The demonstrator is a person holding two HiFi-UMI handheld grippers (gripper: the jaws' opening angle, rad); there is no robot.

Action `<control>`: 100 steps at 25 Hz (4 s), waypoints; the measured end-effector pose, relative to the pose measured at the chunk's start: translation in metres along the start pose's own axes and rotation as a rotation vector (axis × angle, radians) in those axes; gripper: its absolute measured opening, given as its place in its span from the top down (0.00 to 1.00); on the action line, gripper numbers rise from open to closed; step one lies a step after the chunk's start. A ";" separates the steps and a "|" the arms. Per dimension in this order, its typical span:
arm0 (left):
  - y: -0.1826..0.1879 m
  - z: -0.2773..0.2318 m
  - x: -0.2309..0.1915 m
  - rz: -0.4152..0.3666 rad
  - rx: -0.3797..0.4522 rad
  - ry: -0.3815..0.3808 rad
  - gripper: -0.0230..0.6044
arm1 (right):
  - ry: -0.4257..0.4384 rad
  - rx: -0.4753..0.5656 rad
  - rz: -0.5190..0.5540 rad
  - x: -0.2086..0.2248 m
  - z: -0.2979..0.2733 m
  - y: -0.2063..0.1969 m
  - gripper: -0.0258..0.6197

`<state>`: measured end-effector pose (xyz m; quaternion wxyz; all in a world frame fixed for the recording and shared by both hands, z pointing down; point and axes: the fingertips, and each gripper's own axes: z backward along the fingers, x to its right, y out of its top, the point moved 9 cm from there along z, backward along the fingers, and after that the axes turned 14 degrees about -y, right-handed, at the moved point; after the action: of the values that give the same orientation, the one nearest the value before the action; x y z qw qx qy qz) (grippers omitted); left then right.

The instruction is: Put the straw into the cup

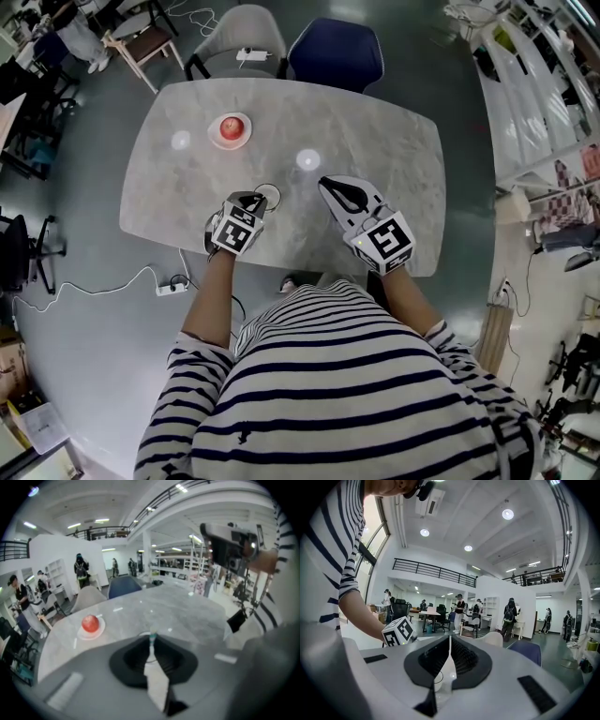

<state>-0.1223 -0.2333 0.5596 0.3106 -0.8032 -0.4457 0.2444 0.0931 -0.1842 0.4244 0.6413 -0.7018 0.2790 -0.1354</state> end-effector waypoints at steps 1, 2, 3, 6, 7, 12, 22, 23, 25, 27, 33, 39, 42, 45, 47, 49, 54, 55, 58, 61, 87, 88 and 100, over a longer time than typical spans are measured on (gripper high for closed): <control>0.000 0.000 0.000 -0.002 0.003 0.005 0.92 | -0.001 -0.001 0.000 0.000 0.000 0.000 0.95; 0.000 -0.001 -0.001 0.001 0.004 0.007 0.92 | -0.002 -0.002 -0.001 0.000 0.000 0.000 0.95; 0.001 -0.001 -0.001 0.003 0.006 0.007 0.92 | -0.001 -0.003 -0.002 0.000 -0.001 0.000 0.95; 0.003 -0.003 -0.002 0.001 0.001 0.011 0.92 | 0.003 -0.006 -0.005 0.000 -0.002 -0.002 0.95; 0.003 -0.004 -0.001 0.004 -0.003 0.012 0.92 | 0.005 -0.006 -0.006 0.000 -0.002 -0.002 0.95; 0.006 -0.005 0.000 -0.003 0.001 0.021 0.92 | 0.009 -0.007 -0.009 -0.001 -0.003 -0.002 0.95; 0.007 -0.005 0.001 -0.003 0.007 0.039 0.80 | 0.006 -0.006 -0.016 -0.001 0.002 -0.002 0.95; 0.008 -0.004 0.001 -0.002 0.009 0.039 0.80 | 0.005 -0.006 -0.017 -0.001 0.002 -0.002 0.95; 0.009 -0.001 0.000 0.000 0.018 0.043 0.78 | 0.004 -0.003 -0.021 -0.002 0.002 -0.001 0.95; 0.011 0.001 -0.001 0.005 0.035 0.050 0.78 | 0.004 -0.001 -0.022 -0.002 0.001 -0.001 0.95; 0.016 0.007 0.001 0.002 0.072 0.057 0.78 | 0.008 0.001 -0.022 -0.005 0.002 -0.001 0.95; 0.016 0.014 0.001 0.005 0.086 0.063 0.78 | 0.010 0.009 -0.024 -0.005 0.001 0.002 0.95; 0.017 0.020 0.001 0.004 0.113 0.069 0.78 | 0.016 0.012 -0.023 -0.007 0.000 0.001 0.95; 0.022 0.030 0.005 0.011 0.142 0.078 0.78 | 0.025 0.019 -0.024 -0.009 0.000 0.002 0.95; 0.027 0.039 0.007 0.010 0.178 0.090 0.78 | 0.033 0.027 -0.025 -0.011 0.000 0.004 0.95; 0.030 0.052 0.008 0.009 0.232 0.102 0.78 | 0.041 0.035 -0.023 -0.014 -0.001 0.005 0.95; 0.037 0.083 0.012 -0.005 0.336 0.131 0.80 | 0.068 0.048 -0.016 -0.025 -0.007 0.011 0.95; 0.038 0.088 0.014 -0.011 0.345 0.137 0.80 | 0.074 0.050 -0.016 -0.027 -0.008 0.012 0.95; 0.040 0.100 0.021 -0.027 0.371 0.145 0.82 | 0.097 0.052 -0.015 -0.033 -0.009 0.014 0.95; 0.038 0.108 0.031 -0.035 0.396 0.146 0.85 | 0.125 0.049 -0.001 -0.041 -0.008 0.014 0.95; 0.036 0.150 0.072 -0.069 0.575 0.143 0.95 | 0.159 0.021 0.051 -0.061 -0.003 0.016 0.95; 0.034 0.151 0.073 -0.066 0.577 0.145 0.95 | 0.156 0.017 0.058 -0.061 -0.002 0.016 0.95; 0.030 0.153 0.078 -0.053 0.593 0.146 0.95 | 0.158 0.012 0.073 -0.064 0.001 0.017 0.95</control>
<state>-0.1704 -0.1352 0.4245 0.5689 -0.6812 -0.3522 0.2972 0.0383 -0.1477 0.4187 0.6260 -0.6743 0.3535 -0.1687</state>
